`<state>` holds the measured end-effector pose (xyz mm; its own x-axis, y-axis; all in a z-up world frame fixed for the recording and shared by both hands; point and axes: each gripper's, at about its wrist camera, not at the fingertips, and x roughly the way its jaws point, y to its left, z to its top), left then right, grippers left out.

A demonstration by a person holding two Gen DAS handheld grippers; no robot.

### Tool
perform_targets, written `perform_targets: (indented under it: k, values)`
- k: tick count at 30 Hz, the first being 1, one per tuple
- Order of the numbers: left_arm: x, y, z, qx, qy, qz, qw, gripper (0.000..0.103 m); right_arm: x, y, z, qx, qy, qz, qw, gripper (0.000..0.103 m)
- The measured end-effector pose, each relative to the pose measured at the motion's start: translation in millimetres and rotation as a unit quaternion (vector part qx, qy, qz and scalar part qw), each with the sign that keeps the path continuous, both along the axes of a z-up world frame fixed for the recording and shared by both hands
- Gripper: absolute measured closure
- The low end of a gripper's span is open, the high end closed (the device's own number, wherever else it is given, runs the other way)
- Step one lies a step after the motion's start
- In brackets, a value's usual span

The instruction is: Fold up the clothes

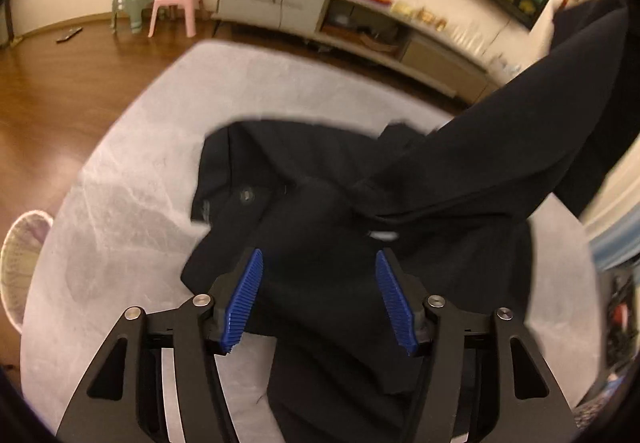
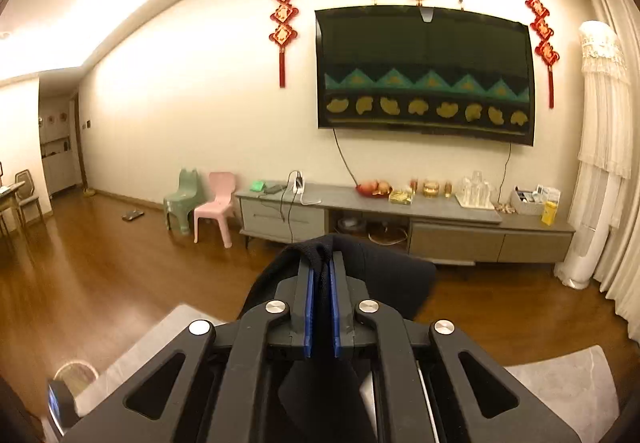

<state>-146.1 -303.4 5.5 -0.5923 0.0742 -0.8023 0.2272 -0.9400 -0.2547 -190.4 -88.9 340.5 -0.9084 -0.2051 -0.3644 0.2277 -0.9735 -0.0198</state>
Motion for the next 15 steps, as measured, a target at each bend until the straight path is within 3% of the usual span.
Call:
perform_targets:
  k: [1, 2, 3, 4, 8, 11, 12, 15]
  values:
    - [-4.6, 3.2, -8.6, -0.01, -0.011, -0.001, 0.9999, 0.041, -8.3, -8.5, -14.9, 0.009, -0.017, 0.002, 1.0, 0.08]
    - [-9.2, 6.4, -17.2, -0.019, -0.022, -0.002, 0.9996, 0.042, -17.2, -11.7, -39.3, 0.016, -0.04, 0.0, 0.999, 0.059]
    - [-13.8, 9.6, -25.8, -0.029, -0.032, -0.002, 0.9991, 0.042, -18.7, -9.7, -69.3, 0.023, -0.067, -0.006, 0.997, 0.045]
    - [-16.0, 7.7, -27.8, -0.024, -0.032, 0.002, 0.9992, 0.045, -16.0, -5.0, -99.2, 0.028, -0.094, -0.015, 0.995, 0.044]
    - [-24.7, -0.1, -35.5, -0.004, -0.03, 0.017, 0.9994, 0.087, 47.6, 29.9, -226.9, 0.0, -0.209, -0.013, 0.978, 0.043]
    - [-31.2, -6.0, -41.3, 0.011, -0.029, 0.029, 0.9991, 0.093, 108.3, 52.1, -305.9, -0.008, -0.277, 0.01, 0.961, 0.041]
    - [-28.8, -13.5, -36.1, 0.036, -0.017, 0.042, 0.9983, 0.093, 133.4, 52.5, -329.2, -0.001, -0.294, 0.028, 0.955, 0.038]
    - [-14.0, -29.6, -29.0, 0.079, -0.012, 0.07, 0.9943, 0.093, 168.3, 43.0, -363.0, 0.03, -0.314, 0.067, 0.947, 0.034]
